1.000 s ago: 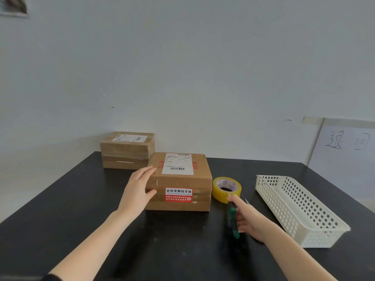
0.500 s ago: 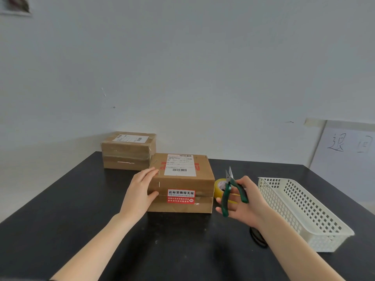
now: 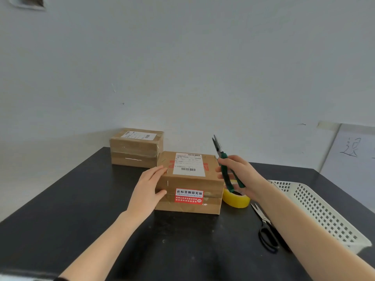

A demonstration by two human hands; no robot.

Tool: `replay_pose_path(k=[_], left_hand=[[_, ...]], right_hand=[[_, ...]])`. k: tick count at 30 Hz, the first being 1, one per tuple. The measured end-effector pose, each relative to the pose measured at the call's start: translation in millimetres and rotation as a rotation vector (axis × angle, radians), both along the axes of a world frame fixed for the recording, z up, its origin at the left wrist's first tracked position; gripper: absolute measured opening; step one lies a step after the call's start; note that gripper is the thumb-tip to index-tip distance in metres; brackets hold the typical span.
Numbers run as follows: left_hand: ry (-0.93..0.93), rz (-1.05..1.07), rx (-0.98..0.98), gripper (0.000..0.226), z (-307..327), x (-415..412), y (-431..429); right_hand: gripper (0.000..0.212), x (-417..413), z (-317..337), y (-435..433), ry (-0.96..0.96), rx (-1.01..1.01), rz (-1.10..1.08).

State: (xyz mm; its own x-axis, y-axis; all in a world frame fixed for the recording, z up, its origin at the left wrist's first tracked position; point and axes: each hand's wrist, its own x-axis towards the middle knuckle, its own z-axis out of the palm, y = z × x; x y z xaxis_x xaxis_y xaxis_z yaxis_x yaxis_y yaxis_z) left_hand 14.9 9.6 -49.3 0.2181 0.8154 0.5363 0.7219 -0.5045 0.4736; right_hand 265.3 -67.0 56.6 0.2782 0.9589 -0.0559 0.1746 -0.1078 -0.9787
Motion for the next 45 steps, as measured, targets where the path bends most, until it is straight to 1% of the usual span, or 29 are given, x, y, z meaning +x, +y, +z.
replay_pose_path(k=[3, 7, 10, 14, 21, 29, 35, 41, 45], left_hand=[[-0.011, -0.009, 0.007, 0.069, -0.1, -0.6, 0.5], [-0.035, -0.020, 0.005, 0.068, 0.8, -1.7, 1.3], [-0.057, -0.025, -0.011, 0.067, 1.9, -3.2, 1.6], [-0.079, -0.029, -0.013, 0.067, 1.7, -3.9, 1.2], [-0.091, -0.043, 0.011, 0.065, 0.3, -5.4, 1.4], [-0.080, -0.059, 0.024, 0.066, -1.9, -7.8, 2.7], [-0.090, -0.057, 0.022, 0.066, -2.4, -6.9, 3.2], [-0.109, -0.049, 0.014, 0.067, -1.2, -6.7, 1.7], [-0.116, -0.048, 0.003, 0.068, -0.6, -6.3, 1.1]], right_hand=[[0.035, -6.3, 4.9, 9.9, -0.266, 0.019, 0.033], [0.032, -13.9, 6.6, 19.2, -0.532, 0.009, 0.105], [0.031, -17.0, 2.9, 21.6, -0.692, 0.011, 0.179], [0.037, -21.0, -1.0, 24.8, -0.880, 0.019, 0.251], [0.038, -29.3, 0.6, 37.1, -1.004, 0.032, 0.340], [0.039, -42.8, -0.9, 53.3, -1.050, 0.062, 0.395], [0.038, -46.4, -5.2, 58.6, -1.108, 0.076, 0.396], [0.036, -48.0, -6.8, 59.3, -1.118, 0.103, 0.401], [0.034, -50.5, -8.3, 57.9, -1.154, 0.110, 0.373]])
